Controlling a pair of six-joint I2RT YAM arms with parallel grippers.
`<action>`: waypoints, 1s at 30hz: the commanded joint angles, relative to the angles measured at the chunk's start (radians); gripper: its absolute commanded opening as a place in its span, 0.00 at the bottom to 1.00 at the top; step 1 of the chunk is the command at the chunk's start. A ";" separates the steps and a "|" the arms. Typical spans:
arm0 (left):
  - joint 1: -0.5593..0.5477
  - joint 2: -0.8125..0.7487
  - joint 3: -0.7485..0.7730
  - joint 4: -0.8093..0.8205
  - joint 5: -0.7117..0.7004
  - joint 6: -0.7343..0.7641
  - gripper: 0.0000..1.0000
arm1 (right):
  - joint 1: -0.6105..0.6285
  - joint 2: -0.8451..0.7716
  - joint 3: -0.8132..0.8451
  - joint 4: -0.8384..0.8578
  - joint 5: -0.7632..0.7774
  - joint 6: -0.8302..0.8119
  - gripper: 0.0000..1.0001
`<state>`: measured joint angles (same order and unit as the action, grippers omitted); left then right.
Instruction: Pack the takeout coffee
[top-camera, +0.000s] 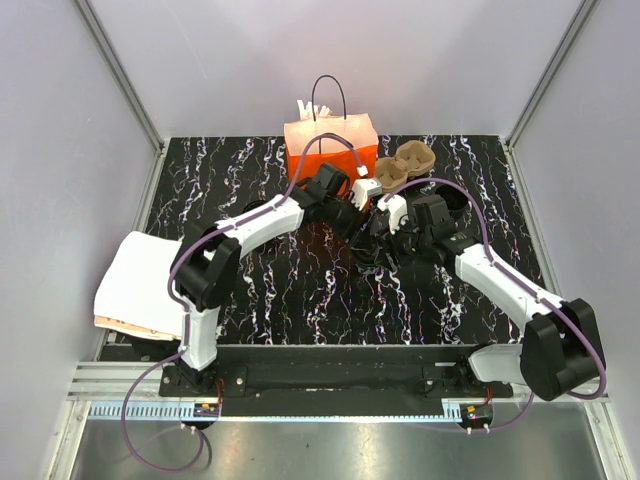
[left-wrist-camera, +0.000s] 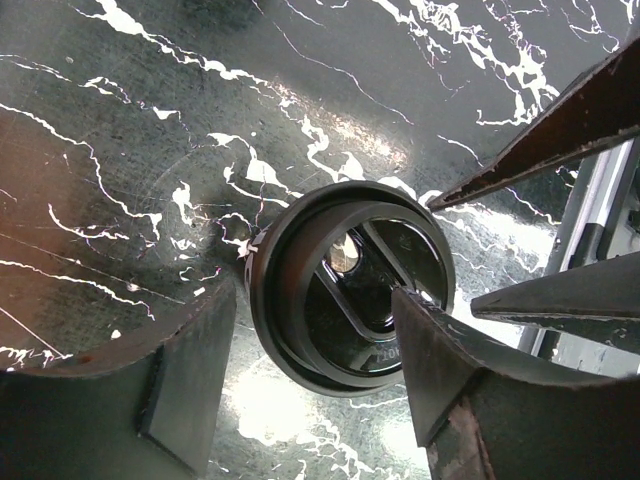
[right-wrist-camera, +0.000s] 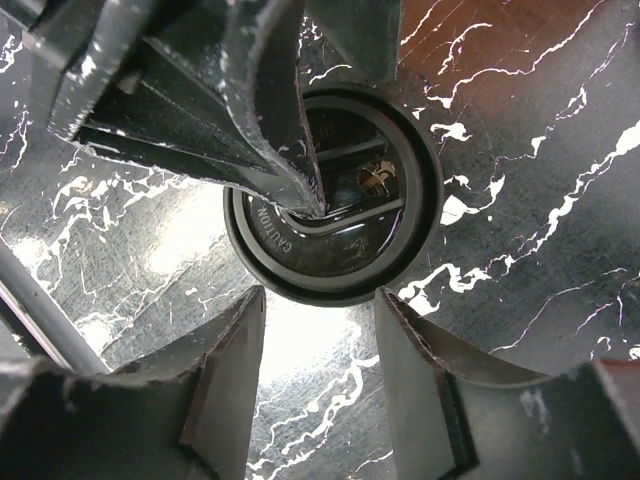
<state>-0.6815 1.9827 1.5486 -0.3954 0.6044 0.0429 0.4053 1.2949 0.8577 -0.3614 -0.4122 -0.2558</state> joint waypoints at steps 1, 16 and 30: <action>-0.007 0.011 0.010 0.040 0.000 -0.005 0.66 | -0.002 0.012 0.009 0.052 -0.005 0.024 0.53; -0.007 0.042 0.011 0.023 -0.043 -0.020 0.64 | 0.004 0.006 -0.020 0.075 -0.002 0.020 0.55; -0.007 0.068 0.021 0.007 -0.054 -0.032 0.63 | 0.035 0.024 -0.034 0.098 0.081 -0.019 0.56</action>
<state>-0.6823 2.0117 1.5631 -0.3859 0.6044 -0.0086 0.4175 1.3094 0.8333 -0.3080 -0.3763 -0.2646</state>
